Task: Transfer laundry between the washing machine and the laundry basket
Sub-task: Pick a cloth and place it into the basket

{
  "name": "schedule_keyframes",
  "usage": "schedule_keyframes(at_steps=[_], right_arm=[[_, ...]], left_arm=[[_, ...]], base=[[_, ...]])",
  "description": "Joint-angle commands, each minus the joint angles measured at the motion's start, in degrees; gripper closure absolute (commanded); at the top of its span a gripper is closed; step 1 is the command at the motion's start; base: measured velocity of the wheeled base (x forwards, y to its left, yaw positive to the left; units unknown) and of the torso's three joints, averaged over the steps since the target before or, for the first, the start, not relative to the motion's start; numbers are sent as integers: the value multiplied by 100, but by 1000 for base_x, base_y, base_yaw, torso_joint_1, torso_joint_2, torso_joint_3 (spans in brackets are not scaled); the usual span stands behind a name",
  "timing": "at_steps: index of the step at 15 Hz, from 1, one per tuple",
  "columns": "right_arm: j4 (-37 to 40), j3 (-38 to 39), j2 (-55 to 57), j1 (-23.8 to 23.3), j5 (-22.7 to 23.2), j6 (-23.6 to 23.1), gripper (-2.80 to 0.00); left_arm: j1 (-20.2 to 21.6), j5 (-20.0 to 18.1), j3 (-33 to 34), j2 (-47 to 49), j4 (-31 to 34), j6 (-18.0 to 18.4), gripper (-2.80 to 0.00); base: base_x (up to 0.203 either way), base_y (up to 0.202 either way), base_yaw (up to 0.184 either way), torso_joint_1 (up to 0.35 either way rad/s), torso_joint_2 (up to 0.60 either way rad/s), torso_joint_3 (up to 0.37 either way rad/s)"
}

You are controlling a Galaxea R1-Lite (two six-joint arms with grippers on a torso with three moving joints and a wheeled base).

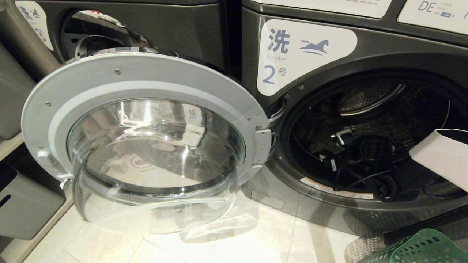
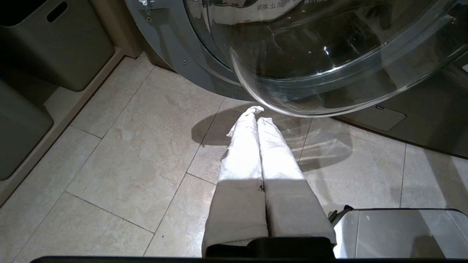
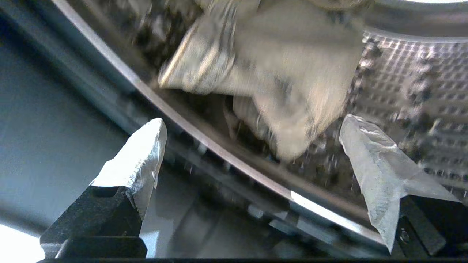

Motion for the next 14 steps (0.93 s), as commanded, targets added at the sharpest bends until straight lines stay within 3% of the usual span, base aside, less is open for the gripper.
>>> schedule_keyframes(at_steps=[1,8,14], right_arm=[[41,193,-197,3,4,-5,-280],[17,147,-106,-47,-231,87,-280],[34,-488,407,-85,-248,73,-280]], left_arm=[[1,0,9,-9,2,2,0],[1,0,9,-9,2,2,0],[1,0,9,-9,2,2,0]], base=[[0,0,0,0,0,0],[0,0,0,0,0,0],[0,0,0,0,0,0]])
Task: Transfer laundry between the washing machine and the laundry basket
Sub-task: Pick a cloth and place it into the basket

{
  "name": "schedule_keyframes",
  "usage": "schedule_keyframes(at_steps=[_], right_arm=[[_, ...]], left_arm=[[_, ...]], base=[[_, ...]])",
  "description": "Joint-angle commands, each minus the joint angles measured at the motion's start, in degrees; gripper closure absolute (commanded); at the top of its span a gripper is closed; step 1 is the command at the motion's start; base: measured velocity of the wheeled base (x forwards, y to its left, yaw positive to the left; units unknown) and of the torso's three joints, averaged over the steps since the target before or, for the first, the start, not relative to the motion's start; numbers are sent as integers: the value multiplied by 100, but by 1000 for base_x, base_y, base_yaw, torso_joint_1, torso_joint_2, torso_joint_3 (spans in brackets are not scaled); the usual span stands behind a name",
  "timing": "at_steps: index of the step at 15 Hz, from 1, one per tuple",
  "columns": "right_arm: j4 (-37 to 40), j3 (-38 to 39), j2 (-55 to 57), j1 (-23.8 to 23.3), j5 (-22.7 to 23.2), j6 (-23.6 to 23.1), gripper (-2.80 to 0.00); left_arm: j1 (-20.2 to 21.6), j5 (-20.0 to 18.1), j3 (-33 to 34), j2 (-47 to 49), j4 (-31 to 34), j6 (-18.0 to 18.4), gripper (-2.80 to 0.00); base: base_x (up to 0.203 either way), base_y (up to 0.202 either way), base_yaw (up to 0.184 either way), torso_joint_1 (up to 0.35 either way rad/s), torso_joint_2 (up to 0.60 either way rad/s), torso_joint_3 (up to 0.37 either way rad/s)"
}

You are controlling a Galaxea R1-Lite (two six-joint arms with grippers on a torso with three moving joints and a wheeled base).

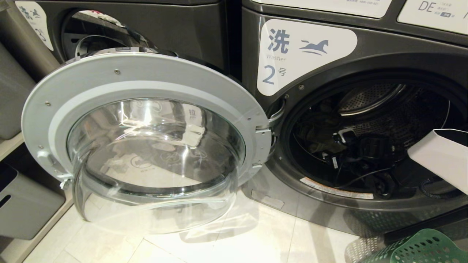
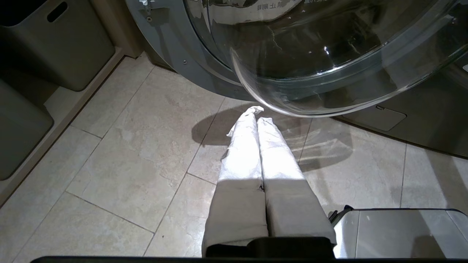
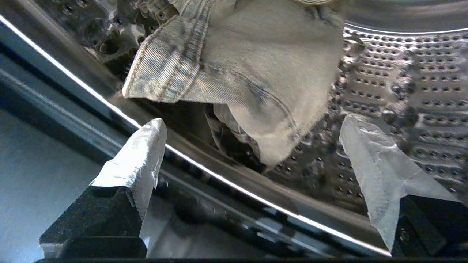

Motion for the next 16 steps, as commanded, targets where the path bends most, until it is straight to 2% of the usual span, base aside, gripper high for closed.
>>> schedule_keyframes(at_steps=[1,9,10,16], right_arm=[[-30,-189,277,11,-4,-20,-280],[-30,-1176,890,13,-54,-51,-280],[-30,-1239,892,14,-74,-53,0],[-13,-1223,796,13,-40,-19,0]], left_arm=[[1,0,9,-9,0,1,0],[1,0,9,-9,0,1,0],[1,0,9,-9,0,1,0],[1,0,9,-9,0,1,0]], base=[[0,0,0,0,0,0],[0,0,0,0,0,0],[0,0,0,0,0,0],[0,0,0,0,0,0]])
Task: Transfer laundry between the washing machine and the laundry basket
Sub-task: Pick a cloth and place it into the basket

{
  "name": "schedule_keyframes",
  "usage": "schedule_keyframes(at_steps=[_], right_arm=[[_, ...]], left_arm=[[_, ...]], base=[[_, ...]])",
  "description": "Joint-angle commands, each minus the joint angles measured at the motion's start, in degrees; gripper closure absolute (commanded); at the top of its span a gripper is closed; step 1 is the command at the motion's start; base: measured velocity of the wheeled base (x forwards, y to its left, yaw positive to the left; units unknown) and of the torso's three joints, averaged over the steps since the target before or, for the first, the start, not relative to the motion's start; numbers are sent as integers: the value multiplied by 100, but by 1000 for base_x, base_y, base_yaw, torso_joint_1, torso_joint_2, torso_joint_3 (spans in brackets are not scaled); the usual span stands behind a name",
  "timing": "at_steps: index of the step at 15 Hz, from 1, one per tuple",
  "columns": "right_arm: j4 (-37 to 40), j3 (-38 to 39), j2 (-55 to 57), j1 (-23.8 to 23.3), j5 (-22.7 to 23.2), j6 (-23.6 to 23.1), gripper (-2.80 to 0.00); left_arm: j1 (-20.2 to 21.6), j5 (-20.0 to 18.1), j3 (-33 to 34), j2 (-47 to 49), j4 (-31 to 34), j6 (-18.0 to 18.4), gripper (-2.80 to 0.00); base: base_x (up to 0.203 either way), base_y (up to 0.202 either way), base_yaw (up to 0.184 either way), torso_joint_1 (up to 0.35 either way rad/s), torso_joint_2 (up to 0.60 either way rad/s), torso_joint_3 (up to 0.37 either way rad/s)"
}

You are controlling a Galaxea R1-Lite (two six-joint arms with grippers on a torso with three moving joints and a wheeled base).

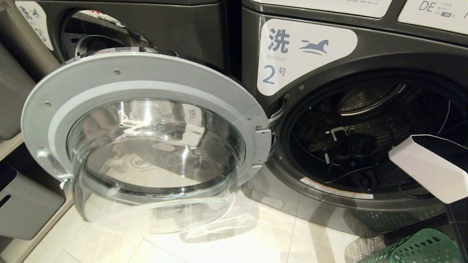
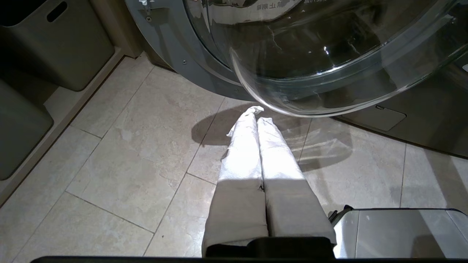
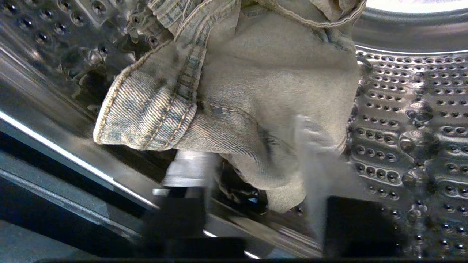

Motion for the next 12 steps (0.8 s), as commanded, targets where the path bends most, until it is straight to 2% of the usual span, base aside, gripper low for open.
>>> schedule_keyframes(at_steps=[1,3,5,8,12], right_arm=[[-35,60,-104,2,-1,-1,0],[-35,134,-268,2,-9,31,0],[-53,523,-524,-2,-7,142,0],[-224,1576,-1046,0,-16,302,0],[-1058,3067,-1847,11,-18,345,0]], left_arm=[[1,0,9,-9,2,0,0],[1,0,9,-9,2,0,0],[1,0,9,-9,2,0,0],[1,0,9,-9,2,0,0],[1,0,9,-9,2,0,0]], base=[[0,0,0,0,0,0],[0,0,0,0,0,0],[0,0,0,0,0,0],[0,0,0,0,0,0],[0,0,0,0,0,0]])
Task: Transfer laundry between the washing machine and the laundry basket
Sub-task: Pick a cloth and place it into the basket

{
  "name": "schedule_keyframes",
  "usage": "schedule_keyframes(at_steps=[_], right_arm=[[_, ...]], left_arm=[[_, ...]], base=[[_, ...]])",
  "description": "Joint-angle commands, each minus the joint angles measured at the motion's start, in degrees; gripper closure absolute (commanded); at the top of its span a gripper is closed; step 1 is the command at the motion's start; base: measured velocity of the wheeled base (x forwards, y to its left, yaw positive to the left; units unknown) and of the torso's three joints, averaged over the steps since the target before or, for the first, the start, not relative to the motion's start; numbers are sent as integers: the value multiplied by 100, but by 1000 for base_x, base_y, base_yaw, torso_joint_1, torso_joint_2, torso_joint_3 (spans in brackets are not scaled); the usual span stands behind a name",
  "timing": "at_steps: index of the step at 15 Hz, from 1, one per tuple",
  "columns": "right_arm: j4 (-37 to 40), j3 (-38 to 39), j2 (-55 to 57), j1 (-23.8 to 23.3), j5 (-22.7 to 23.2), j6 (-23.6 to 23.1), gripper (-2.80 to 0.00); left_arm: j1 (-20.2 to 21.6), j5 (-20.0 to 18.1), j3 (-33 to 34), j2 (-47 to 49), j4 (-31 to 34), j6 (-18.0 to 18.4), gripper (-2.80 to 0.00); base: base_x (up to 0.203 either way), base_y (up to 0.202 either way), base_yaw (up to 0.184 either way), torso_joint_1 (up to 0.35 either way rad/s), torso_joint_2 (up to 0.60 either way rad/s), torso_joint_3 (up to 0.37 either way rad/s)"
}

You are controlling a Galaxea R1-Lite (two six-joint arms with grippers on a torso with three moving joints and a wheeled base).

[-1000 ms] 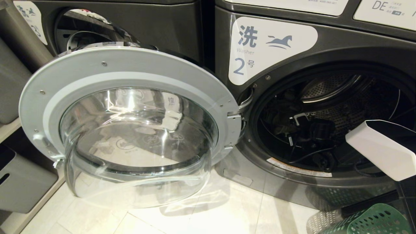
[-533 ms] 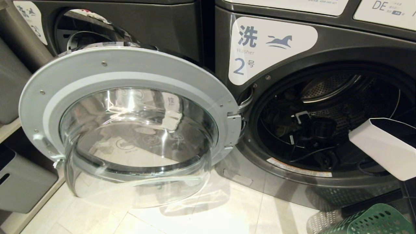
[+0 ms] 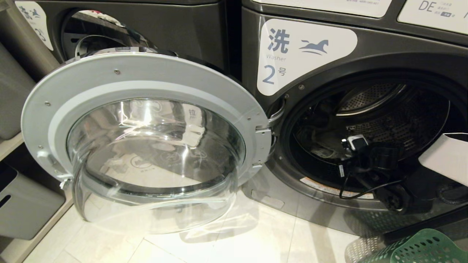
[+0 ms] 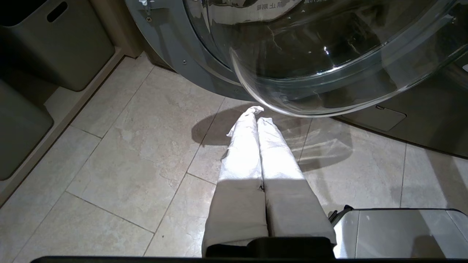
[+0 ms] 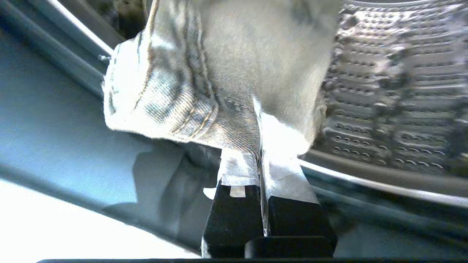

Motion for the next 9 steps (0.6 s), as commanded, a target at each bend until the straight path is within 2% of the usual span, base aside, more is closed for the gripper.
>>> schedule_keyframes(at_steps=[1,9], right_arm=[[-413,530,-630,10,-5,-13,0],[-1129,2997,-2796,63,127,-11,0]], left_arm=[[1,0,9,0,1,1,0],[1,0,9,-9,1,1,0]], base=[[0,0,0,0,0,0],[0,0,0,0,0,0]])
